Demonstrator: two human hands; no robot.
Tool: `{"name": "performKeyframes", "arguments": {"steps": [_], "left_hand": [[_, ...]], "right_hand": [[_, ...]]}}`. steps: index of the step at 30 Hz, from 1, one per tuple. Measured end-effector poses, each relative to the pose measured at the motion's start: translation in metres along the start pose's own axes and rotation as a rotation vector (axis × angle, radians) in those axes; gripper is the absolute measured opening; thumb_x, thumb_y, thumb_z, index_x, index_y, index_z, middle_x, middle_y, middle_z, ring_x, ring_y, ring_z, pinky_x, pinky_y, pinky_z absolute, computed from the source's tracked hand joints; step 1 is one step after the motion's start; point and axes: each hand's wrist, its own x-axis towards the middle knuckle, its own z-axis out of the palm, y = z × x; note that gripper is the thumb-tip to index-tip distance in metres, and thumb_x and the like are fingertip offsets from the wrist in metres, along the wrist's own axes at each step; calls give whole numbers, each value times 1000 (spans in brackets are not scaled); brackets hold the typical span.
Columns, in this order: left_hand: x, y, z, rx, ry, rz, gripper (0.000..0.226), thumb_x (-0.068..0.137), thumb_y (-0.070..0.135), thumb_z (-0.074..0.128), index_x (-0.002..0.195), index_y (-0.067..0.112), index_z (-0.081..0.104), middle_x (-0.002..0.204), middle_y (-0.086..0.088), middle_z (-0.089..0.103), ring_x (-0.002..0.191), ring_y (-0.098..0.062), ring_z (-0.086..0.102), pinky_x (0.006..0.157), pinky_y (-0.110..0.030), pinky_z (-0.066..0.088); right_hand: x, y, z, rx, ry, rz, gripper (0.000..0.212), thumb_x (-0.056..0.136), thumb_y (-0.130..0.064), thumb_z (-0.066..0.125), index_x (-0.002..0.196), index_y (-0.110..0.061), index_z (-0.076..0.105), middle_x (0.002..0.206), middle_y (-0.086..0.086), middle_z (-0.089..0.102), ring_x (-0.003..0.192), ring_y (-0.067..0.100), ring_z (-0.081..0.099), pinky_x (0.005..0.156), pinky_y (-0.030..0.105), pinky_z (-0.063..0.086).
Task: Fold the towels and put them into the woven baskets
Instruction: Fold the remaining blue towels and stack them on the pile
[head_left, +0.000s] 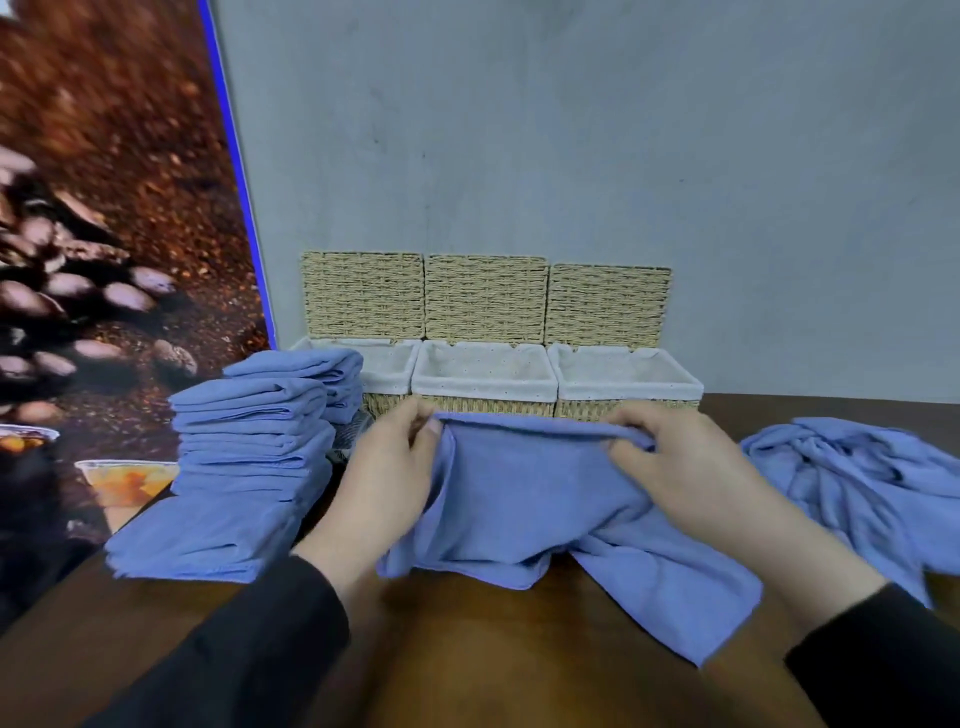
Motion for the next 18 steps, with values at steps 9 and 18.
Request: {"name": "performKeyframes", "arguments": {"steps": [9,18], "left_hand": [[25,73,-35,-6,-179,24,48,85,63,65,97,17,58,83,5,61,76,-18,58,71,-34,45],[43,49,-64,93,-3,-47,34,95,-1,41,89,23,64,74,-4,66,56,-18,61,61,-36,48]], "right_hand": [[10,-30,-40,488,214,72,28,106,-30,47,97,-14,68,80,13,58,51,18,58,51,28,52],[9,-36,-75,666,484,64,33,108,-32,43,87,-20,66,78,5,64,57,12,58,41,22,50]]}}
